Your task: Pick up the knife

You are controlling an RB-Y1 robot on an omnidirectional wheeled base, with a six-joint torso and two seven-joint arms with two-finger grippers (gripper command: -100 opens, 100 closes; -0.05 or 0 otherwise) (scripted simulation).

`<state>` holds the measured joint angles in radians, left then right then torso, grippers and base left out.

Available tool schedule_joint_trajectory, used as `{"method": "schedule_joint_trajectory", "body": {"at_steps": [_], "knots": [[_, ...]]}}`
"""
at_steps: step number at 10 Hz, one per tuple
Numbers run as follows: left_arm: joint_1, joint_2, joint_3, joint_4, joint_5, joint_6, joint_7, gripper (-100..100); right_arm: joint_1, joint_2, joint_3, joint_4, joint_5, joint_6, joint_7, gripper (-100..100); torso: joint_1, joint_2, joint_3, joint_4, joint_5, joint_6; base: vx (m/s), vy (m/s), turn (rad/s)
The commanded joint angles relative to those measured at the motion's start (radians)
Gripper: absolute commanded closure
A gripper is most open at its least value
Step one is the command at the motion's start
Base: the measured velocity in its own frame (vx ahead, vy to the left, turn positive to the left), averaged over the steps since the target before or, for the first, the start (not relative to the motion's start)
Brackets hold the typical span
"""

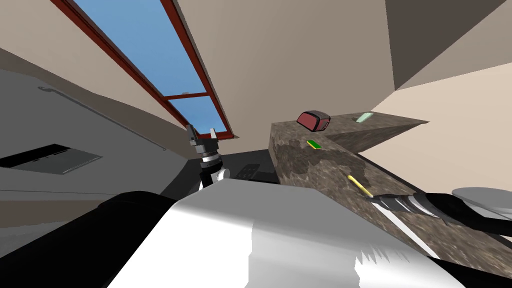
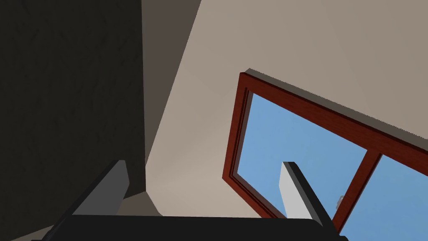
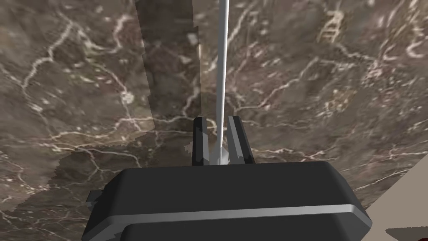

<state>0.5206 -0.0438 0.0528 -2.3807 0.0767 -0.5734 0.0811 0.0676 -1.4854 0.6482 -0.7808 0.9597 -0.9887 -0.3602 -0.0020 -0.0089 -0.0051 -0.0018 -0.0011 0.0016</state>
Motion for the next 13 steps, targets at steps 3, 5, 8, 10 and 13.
{"method": "schedule_joint_trajectory", "body": {"at_steps": [3,5,8,10,13], "knots": [[0.0,0.0,0.0,0.0,0.0,0.0,0.0,0,0.054,-0.05,0.031,-0.055,-0.098,0.032,0.099,100,0.0,0.001,0.0,0.0,0.0,0.0,0.155,0.012,-0.147],[0.0,0.0,0.0,0.0,0.0,0.0,0.0,0,0.079,-0.072,0.046,-0.076,-0.144,0.044,0.147,100,0.0,0.002,0.001,0.0,0.0,0.0,0.127,0.018,-0.157],[0.0,0.0,0.0,0.0,0.0,0.0,0.0,0,0.104,-0.095,0.061,-0.098,-0.193,0.057,0.205,100,0.0,0.002,0.001,0.0,0.0,0.001,0.125,0.016,-0.139],[0.0,0.0,0.0,0.0,0.0,0.0,0.0,0,0.128,-0.117,0.076,-0.119,-0.238,0.07,0.254,100,-0.001,0.003,0.001,0.0,0.0,0.001,0.116,0.018,-0.153],[0.0,0.0,0.0,0.0,0.0,0.0,0.0,0,0.178,-0.162,0.106,-0.163,-0.326,0.095,0.339,100,0.0,0.003,0.002,0.001,0.0,0.0,0.129,0.033,-0.154]]}}
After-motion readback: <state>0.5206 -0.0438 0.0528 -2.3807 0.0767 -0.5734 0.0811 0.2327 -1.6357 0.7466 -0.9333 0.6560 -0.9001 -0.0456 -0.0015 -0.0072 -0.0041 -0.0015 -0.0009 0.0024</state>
